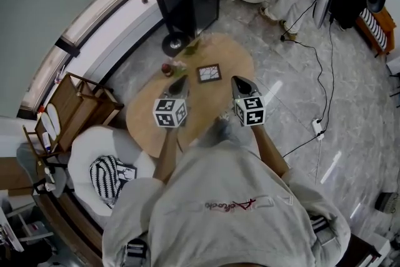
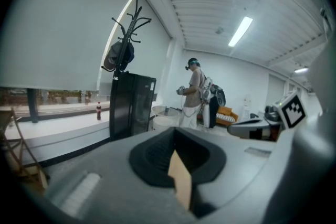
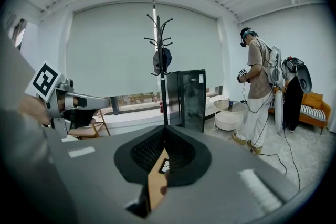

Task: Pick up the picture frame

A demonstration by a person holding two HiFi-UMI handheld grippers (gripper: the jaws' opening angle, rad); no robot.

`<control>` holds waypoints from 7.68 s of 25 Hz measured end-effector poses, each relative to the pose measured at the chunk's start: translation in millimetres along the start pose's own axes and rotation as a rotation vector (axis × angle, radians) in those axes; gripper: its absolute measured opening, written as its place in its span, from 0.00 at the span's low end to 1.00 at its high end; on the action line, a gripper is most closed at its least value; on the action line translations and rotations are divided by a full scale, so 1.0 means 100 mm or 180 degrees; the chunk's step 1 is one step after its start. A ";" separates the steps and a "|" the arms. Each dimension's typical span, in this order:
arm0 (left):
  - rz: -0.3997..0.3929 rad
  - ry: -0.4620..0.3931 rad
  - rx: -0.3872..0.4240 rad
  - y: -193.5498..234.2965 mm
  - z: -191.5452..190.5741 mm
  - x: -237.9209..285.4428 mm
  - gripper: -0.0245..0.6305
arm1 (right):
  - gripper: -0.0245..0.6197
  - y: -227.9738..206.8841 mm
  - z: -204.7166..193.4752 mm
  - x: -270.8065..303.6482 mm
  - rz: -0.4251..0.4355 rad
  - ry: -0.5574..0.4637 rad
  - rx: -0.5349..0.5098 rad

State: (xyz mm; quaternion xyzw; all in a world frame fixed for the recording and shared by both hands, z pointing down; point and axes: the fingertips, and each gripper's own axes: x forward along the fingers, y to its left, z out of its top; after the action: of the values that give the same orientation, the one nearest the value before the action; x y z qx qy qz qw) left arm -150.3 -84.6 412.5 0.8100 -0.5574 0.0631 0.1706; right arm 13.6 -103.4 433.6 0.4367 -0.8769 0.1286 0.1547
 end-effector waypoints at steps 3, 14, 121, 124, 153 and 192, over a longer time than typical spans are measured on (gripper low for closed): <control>0.0022 0.0010 -0.0004 0.06 0.11 0.21 0.04 | 0.05 -0.16 0.12 0.17 0.0024 0.0000 0.0005; 0.0081 0.0010 -0.0019 0.24 0.52 1.12 0.04 | 0.05 -0.80 0.48 0.81 0.0121 0.0058 -0.0038; 0.0304 0.1472 -0.1098 1.75 -3.14 2.73 0.04 | 0.05 -1.18 -2.96 3.07 0.0333 0.1712 0.0614; 0.0319 0.1499 -0.1126 1.77 -3.32 2.73 0.04 | 0.05 -1.14 -3.16 3.08 0.0350 0.1770 0.0643; 0.0399 0.1610 -0.1303 1.92 -4.18 3.02 0.04 | 0.05 -1.19 -3.95 3.43 0.0351 0.1914 0.0652; 0.0450 0.1770 -0.1366 2.13 -4.42 3.62 0.26 | 0.26 -1.48 -4.00 4.26 0.0181 0.1821 0.1017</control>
State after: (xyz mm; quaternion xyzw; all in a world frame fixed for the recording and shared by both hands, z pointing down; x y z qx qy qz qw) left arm -174.0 -318.9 975.5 0.6671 -0.5449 0.1743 0.4772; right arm -47.3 -355.4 977.8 0.3769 -0.7784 0.3863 0.3206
